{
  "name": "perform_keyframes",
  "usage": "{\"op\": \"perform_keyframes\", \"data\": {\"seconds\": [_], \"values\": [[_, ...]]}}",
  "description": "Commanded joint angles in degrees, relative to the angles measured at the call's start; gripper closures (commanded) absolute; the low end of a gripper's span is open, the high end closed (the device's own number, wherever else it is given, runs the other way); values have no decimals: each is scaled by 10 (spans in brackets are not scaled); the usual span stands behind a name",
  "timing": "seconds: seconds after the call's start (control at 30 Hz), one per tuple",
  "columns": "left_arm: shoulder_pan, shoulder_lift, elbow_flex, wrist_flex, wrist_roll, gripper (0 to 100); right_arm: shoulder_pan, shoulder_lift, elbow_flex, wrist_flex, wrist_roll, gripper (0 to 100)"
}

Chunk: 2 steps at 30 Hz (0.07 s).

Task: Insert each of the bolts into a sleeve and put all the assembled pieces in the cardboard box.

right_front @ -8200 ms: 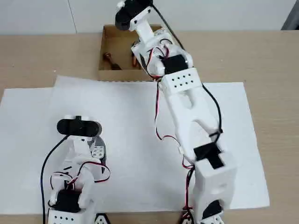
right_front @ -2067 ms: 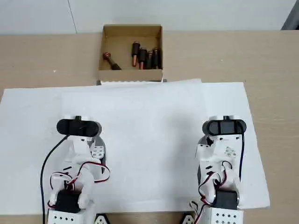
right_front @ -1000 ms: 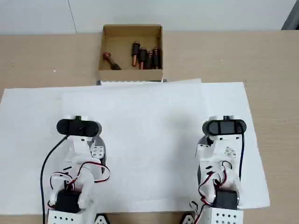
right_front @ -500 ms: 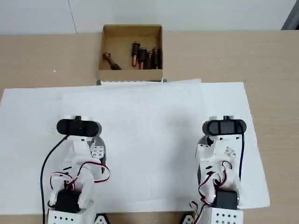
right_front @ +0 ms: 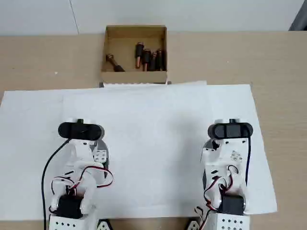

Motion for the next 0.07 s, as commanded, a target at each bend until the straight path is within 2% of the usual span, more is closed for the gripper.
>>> {"op": "perform_keyframes", "data": {"seconds": [0.0, 0.03], "values": [[-1, -5, -2, -2, -4, 993, 4, -11, 8, 3, -2, 995], [-1, -5, -2, -2, -4, 993, 4, -11, 8, 3, -2, 995]]}}
